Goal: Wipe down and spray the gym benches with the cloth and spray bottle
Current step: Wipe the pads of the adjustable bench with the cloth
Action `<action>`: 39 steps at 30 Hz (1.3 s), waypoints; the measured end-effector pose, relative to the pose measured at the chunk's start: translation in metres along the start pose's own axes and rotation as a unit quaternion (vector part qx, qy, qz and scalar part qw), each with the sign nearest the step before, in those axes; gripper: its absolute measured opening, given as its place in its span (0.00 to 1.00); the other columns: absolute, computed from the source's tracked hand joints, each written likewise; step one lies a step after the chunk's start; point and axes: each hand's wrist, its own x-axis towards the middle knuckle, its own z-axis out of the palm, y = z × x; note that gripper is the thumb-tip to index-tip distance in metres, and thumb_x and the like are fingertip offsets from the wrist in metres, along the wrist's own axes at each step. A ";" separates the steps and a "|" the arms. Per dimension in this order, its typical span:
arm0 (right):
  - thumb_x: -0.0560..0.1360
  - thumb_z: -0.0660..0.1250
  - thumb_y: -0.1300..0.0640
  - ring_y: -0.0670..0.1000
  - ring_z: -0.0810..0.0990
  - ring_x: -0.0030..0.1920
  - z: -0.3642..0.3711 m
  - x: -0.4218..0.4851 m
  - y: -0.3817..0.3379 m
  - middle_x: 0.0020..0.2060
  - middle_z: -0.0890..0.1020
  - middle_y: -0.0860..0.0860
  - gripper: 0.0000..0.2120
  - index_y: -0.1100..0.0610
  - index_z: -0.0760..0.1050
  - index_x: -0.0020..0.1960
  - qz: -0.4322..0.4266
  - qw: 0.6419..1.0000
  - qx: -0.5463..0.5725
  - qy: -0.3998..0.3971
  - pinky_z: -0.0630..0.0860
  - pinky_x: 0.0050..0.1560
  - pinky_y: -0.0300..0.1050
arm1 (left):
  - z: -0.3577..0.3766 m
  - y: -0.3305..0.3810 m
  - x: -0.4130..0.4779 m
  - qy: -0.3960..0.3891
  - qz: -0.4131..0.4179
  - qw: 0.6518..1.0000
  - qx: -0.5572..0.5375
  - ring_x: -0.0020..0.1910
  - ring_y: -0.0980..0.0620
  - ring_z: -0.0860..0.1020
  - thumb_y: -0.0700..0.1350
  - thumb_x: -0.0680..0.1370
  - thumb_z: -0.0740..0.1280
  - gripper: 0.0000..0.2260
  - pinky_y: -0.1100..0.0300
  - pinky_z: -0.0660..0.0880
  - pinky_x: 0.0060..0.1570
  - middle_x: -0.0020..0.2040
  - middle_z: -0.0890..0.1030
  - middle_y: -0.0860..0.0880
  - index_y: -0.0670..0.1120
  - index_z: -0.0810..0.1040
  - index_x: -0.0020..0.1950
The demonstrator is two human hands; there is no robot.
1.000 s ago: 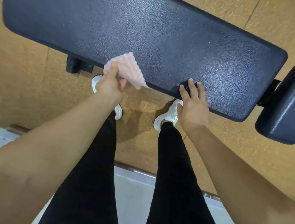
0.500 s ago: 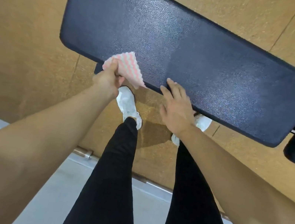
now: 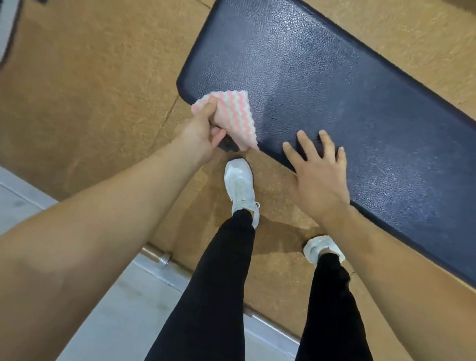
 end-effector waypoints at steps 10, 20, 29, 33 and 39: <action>0.78 0.63 0.49 0.68 0.62 0.75 -0.036 0.050 -0.056 0.79 0.64 0.53 0.27 0.49 0.67 0.77 -0.061 0.996 0.009 0.069 0.60 0.73 0.72 | -0.015 0.043 0.007 -0.037 -0.103 0.994 -0.026 0.39 0.50 0.80 0.49 0.81 0.71 0.09 0.51 0.84 0.42 0.47 0.81 0.47 0.43 0.78 0.50; 0.77 0.69 0.53 0.64 0.53 0.80 -0.022 0.047 -0.044 0.81 0.57 0.50 0.34 0.47 0.61 0.80 -0.063 0.996 -0.030 0.051 0.56 0.74 0.73 | -0.043 0.085 0.040 -0.032 -0.063 0.997 -0.025 0.54 0.42 0.84 0.53 0.78 0.73 0.16 0.42 0.84 0.52 0.51 0.86 0.45 0.42 0.82 0.57; 0.76 0.69 0.55 0.64 0.53 0.80 -0.024 0.049 -0.046 0.81 0.59 0.49 0.34 0.47 0.62 0.80 -0.054 0.997 -0.006 0.046 0.55 0.76 0.72 | -0.038 0.115 0.067 -0.088 0.184 0.916 0.346 0.51 0.50 0.86 0.38 0.75 0.77 0.17 0.53 0.84 0.50 0.58 0.86 0.49 0.46 0.83 0.63; 0.79 0.62 0.50 0.64 0.52 0.80 -0.023 0.049 -0.045 0.82 0.56 0.49 0.32 0.46 0.58 0.81 -0.057 0.997 -0.038 0.036 0.55 0.76 0.71 | -0.019 0.120 0.065 -0.099 0.303 0.840 0.439 0.42 0.55 0.80 0.35 0.77 0.71 0.06 0.58 0.79 0.45 0.43 0.83 0.55 0.46 0.83 0.44; 0.78 0.57 0.50 0.62 0.54 0.80 -0.038 0.052 -0.041 0.81 0.60 0.48 0.28 0.47 0.66 0.78 -0.067 0.997 0.040 -0.008 0.55 0.76 0.70 | 0.012 0.143 0.033 -0.090 0.367 0.862 0.337 0.42 0.57 0.81 0.38 0.79 0.70 0.08 0.63 0.76 0.45 0.44 0.84 0.52 0.50 0.83 0.44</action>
